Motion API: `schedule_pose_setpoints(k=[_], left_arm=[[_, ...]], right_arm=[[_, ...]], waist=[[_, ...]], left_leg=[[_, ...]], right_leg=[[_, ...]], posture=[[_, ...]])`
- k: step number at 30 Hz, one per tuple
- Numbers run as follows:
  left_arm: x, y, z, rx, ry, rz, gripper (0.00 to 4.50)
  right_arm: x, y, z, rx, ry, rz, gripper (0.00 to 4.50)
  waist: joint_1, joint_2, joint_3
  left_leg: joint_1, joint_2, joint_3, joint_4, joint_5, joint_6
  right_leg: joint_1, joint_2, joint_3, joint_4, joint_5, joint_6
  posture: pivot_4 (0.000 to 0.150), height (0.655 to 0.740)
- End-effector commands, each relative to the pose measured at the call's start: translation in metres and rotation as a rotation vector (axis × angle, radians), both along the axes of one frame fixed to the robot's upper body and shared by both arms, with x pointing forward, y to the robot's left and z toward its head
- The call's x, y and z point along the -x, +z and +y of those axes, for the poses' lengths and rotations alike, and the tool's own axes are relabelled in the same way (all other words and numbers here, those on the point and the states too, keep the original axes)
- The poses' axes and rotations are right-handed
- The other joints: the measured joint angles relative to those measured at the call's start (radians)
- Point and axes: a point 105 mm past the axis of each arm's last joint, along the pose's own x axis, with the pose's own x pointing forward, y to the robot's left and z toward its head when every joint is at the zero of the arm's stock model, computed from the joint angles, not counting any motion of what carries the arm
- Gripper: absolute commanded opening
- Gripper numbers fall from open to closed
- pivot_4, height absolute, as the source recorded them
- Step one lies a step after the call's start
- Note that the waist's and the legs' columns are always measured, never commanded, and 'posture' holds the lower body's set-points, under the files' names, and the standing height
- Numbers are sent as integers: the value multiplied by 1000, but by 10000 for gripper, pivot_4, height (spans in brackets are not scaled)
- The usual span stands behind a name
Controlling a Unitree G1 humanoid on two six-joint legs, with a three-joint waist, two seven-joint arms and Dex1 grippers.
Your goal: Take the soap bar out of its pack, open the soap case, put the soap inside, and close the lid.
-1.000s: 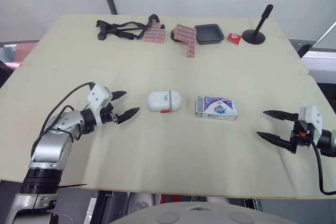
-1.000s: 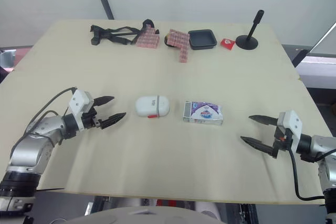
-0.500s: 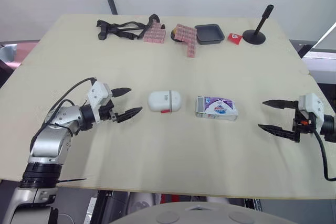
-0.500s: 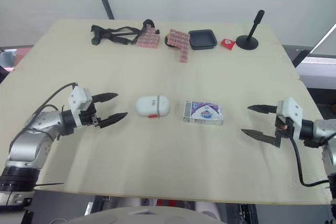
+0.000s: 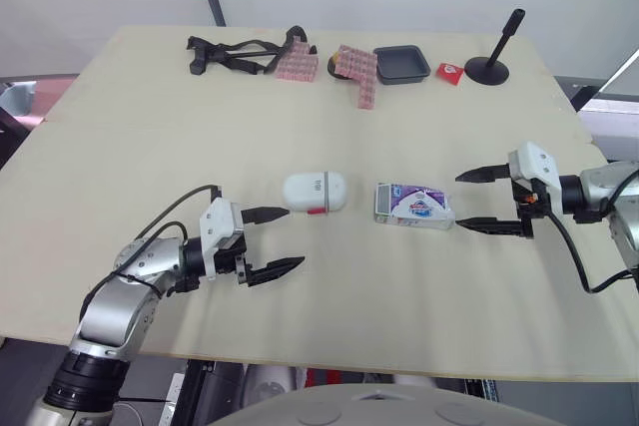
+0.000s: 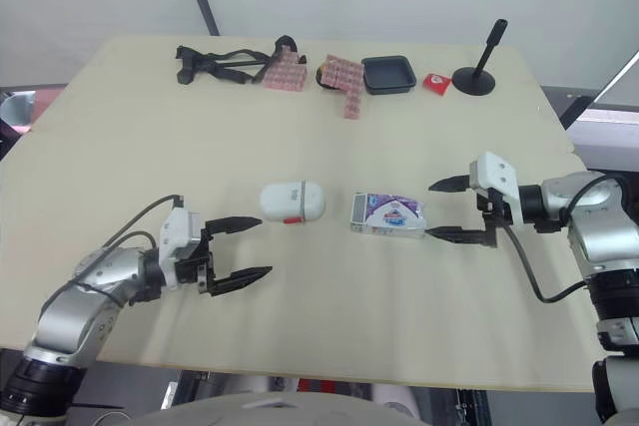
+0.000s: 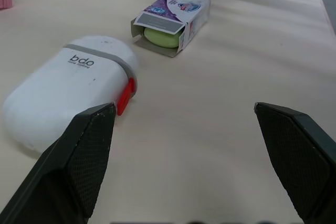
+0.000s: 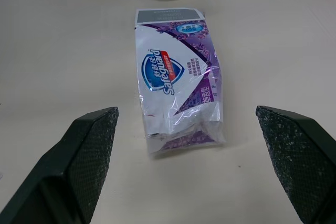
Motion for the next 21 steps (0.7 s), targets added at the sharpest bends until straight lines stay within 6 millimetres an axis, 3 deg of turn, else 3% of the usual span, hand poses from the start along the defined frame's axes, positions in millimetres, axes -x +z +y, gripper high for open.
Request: schedule_pose_setpoints(k=[1, 6, 21], left_arm=[[3, 13, -9, 26, -14, -55, 44657], [8, 16, -19, 50, -33, -51, 44657], [10, 17, -23, 55, -22, -51, 44657]], right_arm=[[-4, 3, 5, 20, 40, -19, 45000], [-11, -3, 6, 39, 42, -32, 45000], [-18, -19, 12, 48, 76, -55, 45000]], waist=[[-1, 0, 0], [-2, 0, 0], [-2, 0, 0]], left_leg=[[0, 0, 0, 1, 0, 0], [-1, 0, 0, 2, 0, 0], [-4, 1, 0, 7, 0, 0]], right_leg=[[0, 0, 0, 0, 0, 0], [-1, 0, 0, 2, 0, 0], [-4, 1, 0, 6, 0, 0]], posture=[[1500, 7400], [1500, 7400], [1500, 7400]])
